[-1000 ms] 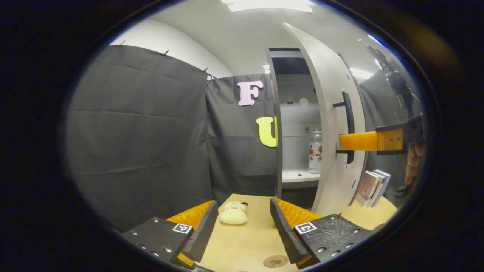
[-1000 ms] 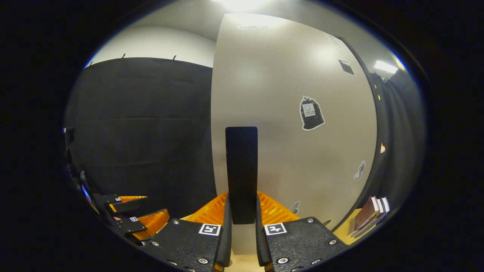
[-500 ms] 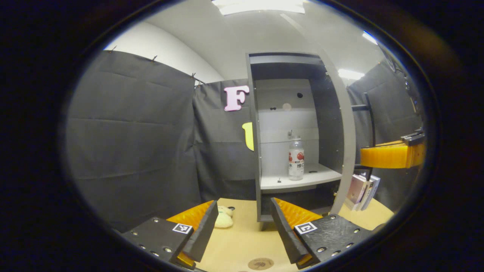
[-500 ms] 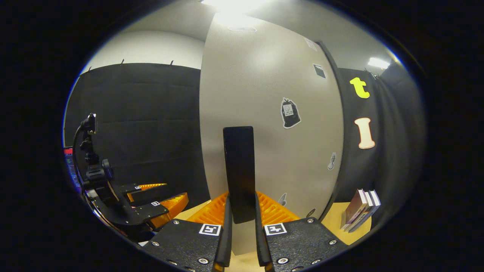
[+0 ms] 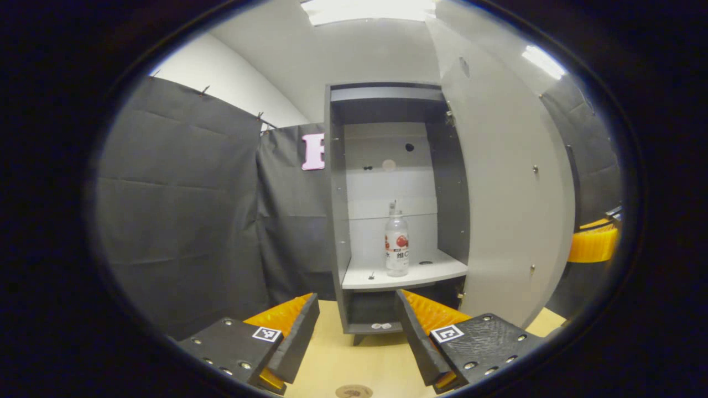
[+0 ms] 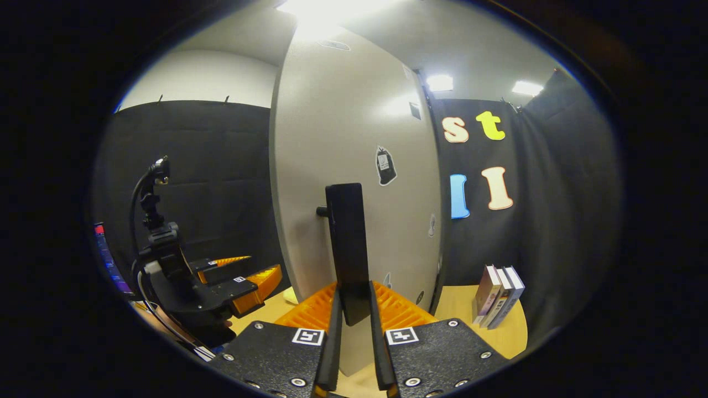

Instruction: Open the cabinet door with the right hand, grasp the bottle in the cabinet with the left hand and place it on the coaster, then close the cabinet door with the right hand.

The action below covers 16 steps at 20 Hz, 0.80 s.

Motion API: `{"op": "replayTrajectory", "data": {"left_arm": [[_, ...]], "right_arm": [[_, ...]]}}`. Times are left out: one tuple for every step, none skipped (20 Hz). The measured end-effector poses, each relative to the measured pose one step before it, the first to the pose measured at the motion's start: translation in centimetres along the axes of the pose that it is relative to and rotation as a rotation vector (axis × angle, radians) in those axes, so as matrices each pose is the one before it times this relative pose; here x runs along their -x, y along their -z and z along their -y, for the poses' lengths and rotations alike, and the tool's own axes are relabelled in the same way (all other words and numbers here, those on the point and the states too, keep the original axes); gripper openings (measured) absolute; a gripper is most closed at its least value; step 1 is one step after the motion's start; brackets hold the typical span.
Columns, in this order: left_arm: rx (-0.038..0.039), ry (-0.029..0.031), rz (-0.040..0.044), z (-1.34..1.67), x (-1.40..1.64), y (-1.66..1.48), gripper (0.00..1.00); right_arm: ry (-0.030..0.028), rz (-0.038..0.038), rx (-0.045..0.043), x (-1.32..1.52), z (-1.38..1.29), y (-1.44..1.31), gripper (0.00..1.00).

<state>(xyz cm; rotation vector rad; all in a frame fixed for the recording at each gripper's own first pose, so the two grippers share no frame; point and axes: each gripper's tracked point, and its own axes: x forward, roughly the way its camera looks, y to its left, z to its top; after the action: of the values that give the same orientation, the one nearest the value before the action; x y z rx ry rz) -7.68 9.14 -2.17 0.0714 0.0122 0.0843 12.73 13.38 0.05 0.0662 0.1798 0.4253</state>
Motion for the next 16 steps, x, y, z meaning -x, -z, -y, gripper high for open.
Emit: {"op": "replayTrajectory", "data": {"left_arm": [[-0.01488,0.01098,0.00934,0.213,-0.281,-0.145,0.82],[-0.00758,0.01294,0.01259,0.137,-0.266,-0.220,0.82],[-0.00460,0.01725,0.00632,0.577,-0.365,-0.164,0.86],[-0.00274,0.00894,-0.00257,0.320,-0.381,0.028,0.82],[0.00146,0.00678,-0.00696,0.292,-0.154,0.234,0.82],[0.00449,0.00665,-0.00387,0.283,-0.172,0.115,0.86],[0.00472,-0.00350,-0.00015,0.155,-0.088,-0.068,0.82],[0.00605,-0.00509,0.00714,-0.036,-0.399,-0.203,0.85],[0.00651,0.00343,0.00499,0.343,-0.684,-0.004,0.82],[0.00226,0.00322,0.00217,0.246,-0.579,-0.023,0.80],[-0.00335,0.00419,0.00348,0.111,-0.621,-0.128,0.85],[-0.01282,-0.00010,0.01426,-0.071,-0.599,-0.362,0.85],[-0.01802,-0.00177,0.01558,-0.167,-0.844,-0.285,0.85],[-0.01390,0.00671,0.01359,0.005,-0.687,-0.224,0.85],[-0.00903,0.01395,0.01011,0.227,-0.927,-0.087,0.79],[-0.00896,0.00942,0.00697,0.156,-0.561,-0.065,0.80]], "right_arm": [[0.01201,-0.00043,-0.02129,0.361,0.209,0.167,0.27],[0.01290,0.01194,-0.02497,0.224,0.220,-0.122,0.27],[0.01342,0.00812,-0.02110,0.115,0.220,0.014,0.27],[0.01294,0.00650,-0.01440,0.010,0.232,-0.096,0.27],[0.02122,0.00135,-0.01034,-0.242,0.388,0.079,0.27],[0.02214,0.00495,-0.00234,0.152,0.345,-0.136,0.25],[0.02733,0.00682,0.00936,0.370,0.389,-0.076,0.27],[0.02716,0.00557,0.02291,0.297,0.329,-0.097,0.26],[0.02845,0.00272,0.02774,0.518,0.492,-0.109,0.26],[0.04462,0.00442,0.02933,0.712,1.051,-0.272,0.26],[0.04446,0.00240,0.02163,0.029,1.542,-0.216,0.24],[0.04765,0.00518,0.01140,0.046,1.618,0.017,0.22],[0.02858,0.00952,-0.00675,-0.258,1.071,-0.022,0.21],[-0.01292,0.00845,-0.03468,0.108,0.148,-0.156,0.20],[-0.02419,0.00217,-0.04628,-0.050,-0.290,0.130,0.20],[-0.01193,0.00286,-0.02846,-0.091,-0.326,-0.044,0.24]]}}
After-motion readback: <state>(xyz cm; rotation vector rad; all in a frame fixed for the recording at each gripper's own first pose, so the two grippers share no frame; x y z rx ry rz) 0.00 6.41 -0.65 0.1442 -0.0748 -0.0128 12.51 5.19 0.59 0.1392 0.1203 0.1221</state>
